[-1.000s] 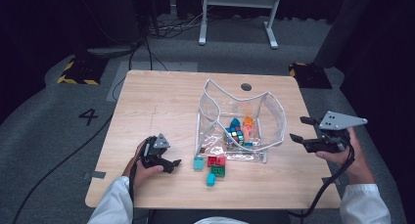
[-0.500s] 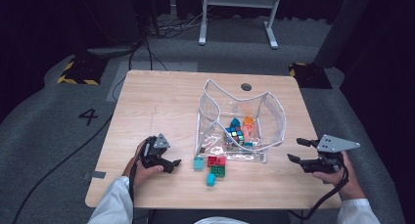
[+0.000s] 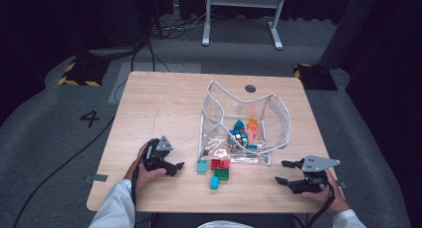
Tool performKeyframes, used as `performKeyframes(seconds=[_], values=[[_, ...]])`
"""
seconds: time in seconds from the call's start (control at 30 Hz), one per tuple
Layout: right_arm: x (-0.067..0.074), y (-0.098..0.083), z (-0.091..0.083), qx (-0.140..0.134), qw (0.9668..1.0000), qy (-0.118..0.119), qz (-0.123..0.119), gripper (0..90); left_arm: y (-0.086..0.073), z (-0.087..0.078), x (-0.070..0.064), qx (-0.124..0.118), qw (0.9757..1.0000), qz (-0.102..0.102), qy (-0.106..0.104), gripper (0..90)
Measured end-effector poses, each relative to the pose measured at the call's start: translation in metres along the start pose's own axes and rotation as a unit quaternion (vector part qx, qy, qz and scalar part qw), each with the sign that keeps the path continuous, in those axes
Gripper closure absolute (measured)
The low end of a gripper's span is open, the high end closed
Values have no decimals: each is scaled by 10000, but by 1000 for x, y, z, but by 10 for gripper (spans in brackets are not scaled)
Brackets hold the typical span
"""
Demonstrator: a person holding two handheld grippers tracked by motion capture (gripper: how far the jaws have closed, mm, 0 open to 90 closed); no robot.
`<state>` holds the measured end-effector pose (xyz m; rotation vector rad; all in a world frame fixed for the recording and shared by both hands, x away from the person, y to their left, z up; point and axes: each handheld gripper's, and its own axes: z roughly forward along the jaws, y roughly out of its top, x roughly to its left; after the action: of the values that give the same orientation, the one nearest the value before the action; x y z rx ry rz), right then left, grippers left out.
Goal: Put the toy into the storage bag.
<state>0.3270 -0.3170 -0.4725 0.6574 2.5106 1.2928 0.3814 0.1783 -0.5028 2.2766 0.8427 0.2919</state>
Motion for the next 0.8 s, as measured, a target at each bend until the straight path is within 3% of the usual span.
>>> performKeyframes(seconds=[0.3,0.57,0.67,0.73,0.8], values=[[17,2,33,268,9989,314,-215,358,0,0,0,7,10000,5,-2,88],[49,18,66,311,9952,876,-296,364,0,0,0,1,10000,1,-2,88],[60,25,79,351,9934,1005,-420,365,0,0,0,6,10000,2,-2,87],[66,31,86,335,9916,1037,-700,365,0,0,0,13,10000,5,-3,88],[72,37,92,320,9908,1091,-736,367,0,0,0,8,10000,3,-2,88]])
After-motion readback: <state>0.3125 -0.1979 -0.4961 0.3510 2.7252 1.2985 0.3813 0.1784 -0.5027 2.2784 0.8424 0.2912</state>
